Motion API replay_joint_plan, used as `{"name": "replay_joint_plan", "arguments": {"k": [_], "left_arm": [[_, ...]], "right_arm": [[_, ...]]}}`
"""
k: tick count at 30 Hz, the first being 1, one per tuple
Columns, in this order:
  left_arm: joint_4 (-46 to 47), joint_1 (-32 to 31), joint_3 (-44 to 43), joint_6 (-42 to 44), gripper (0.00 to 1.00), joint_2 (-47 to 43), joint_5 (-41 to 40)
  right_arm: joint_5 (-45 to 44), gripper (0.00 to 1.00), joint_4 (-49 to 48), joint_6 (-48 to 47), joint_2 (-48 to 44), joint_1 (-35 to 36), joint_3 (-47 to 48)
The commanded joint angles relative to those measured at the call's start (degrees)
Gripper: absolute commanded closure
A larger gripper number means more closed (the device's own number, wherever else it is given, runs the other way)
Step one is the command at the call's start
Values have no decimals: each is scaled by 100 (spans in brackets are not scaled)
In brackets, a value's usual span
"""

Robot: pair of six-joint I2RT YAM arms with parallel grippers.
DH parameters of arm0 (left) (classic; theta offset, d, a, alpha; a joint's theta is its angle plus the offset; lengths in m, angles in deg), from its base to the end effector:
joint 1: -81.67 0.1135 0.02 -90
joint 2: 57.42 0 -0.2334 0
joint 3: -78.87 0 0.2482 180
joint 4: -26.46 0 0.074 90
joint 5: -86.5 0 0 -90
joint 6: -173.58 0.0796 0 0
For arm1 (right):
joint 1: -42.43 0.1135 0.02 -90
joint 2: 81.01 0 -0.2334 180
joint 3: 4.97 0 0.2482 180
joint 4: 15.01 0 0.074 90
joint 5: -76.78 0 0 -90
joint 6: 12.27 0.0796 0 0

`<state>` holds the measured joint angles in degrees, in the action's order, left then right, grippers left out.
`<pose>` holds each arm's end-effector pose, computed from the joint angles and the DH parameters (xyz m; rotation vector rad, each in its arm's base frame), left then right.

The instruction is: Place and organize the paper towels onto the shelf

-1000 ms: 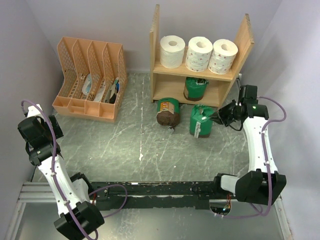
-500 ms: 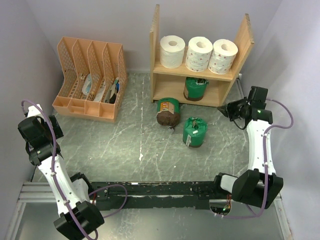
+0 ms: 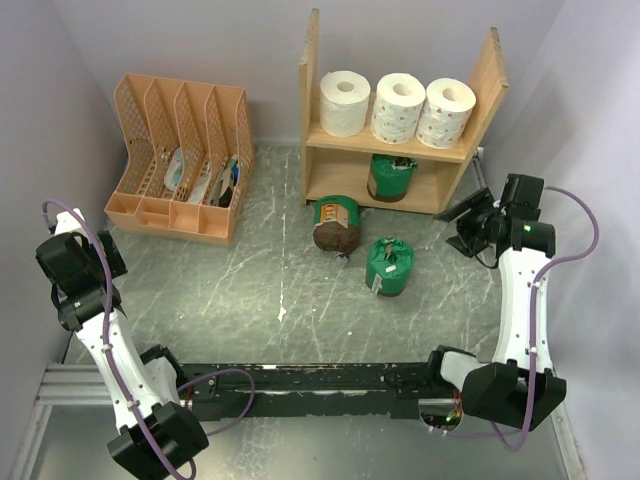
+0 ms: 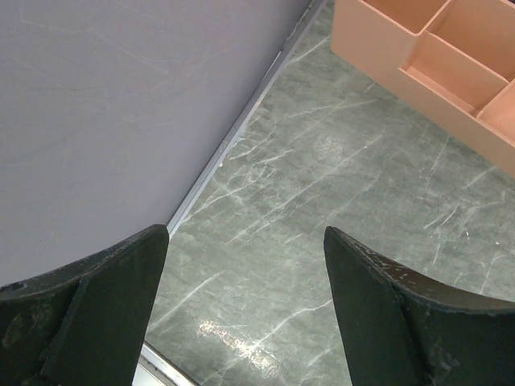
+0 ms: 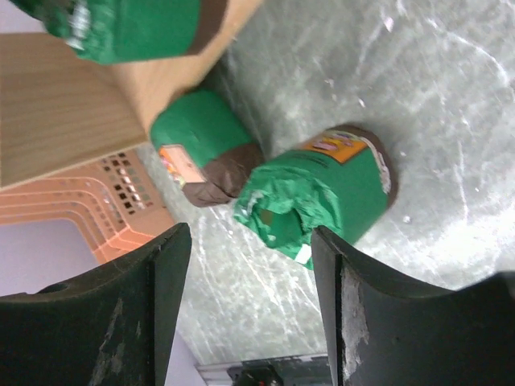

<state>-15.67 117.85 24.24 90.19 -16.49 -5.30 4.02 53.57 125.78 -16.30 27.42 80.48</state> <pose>0.1760 0.1318 0.2521 -0.5558 2.0289 0.4879 0.2506 -0.0428 0.3012 1.1580 2.1609 0.6240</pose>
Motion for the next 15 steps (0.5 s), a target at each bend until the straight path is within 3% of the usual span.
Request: {"name": "replay_joint_plan", "arguments": {"k": [1, 5, 10, 15], "left_arm": [[27, 65, -88, -11, 10, -100, 10], [41, 69, -78, -13, 10, -132, 7], [36, 69, -84, -16, 10, -130, 7], [37, 66, -78, -15, 9, -149, 15]], "right_arm": [[-80, 41, 210, -278, -112, 112, -457], [-122, 43, -12, 96, -157, 533, -826], [-748, 40, -372, 581, -176, 1657, -821], [-1071, 39, -101, 530, 350, 1872, -597]]}}
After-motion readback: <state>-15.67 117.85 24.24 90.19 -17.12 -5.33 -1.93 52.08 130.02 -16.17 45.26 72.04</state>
